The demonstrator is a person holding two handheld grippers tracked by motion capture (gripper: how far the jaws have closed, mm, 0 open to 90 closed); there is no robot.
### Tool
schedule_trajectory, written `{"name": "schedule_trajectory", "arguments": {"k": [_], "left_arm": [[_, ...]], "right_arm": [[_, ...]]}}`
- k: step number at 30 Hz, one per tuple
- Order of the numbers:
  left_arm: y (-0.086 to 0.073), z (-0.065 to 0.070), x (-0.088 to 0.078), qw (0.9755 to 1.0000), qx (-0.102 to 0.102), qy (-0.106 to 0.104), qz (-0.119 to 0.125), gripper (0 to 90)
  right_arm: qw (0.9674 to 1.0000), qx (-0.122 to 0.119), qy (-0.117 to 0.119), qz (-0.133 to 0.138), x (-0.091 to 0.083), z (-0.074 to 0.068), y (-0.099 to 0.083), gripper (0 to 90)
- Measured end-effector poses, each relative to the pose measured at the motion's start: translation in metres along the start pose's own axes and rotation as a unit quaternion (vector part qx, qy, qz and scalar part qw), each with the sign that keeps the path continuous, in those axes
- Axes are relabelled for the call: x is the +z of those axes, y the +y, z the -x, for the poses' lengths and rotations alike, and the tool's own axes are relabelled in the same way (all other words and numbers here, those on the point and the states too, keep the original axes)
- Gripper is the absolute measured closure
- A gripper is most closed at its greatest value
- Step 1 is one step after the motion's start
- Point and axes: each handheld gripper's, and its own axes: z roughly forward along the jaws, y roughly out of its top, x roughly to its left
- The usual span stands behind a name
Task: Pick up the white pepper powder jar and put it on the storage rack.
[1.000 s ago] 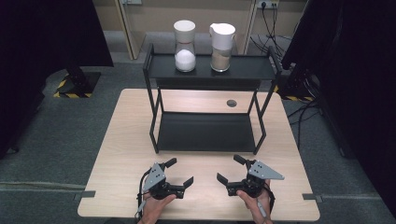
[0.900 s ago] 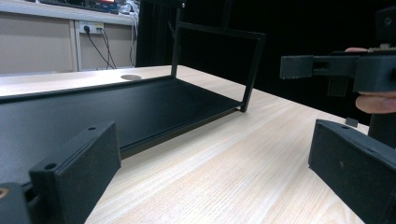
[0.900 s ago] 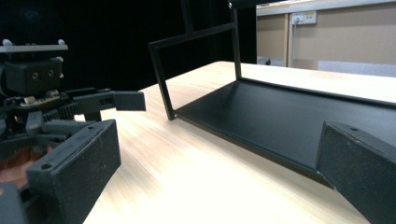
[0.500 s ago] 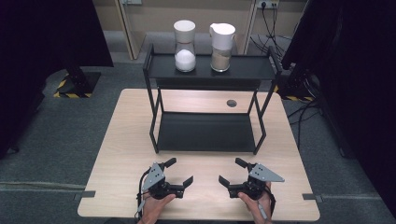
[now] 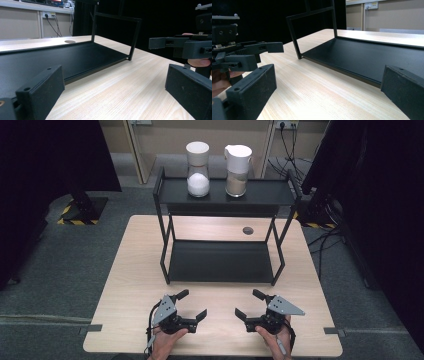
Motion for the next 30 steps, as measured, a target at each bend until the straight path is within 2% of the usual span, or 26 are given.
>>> {"name": "schedule_trajectory", "arguments": {"k": [30], "left_arm": [[-0.0003,-0.0001,0.0004,1.0,-0.001,-0.001,-0.002,1.6]], "right_arm": [[1.0,0.003,-0.001,0.001,-0.0001,0.0011,-0.0012,0.5]]}}
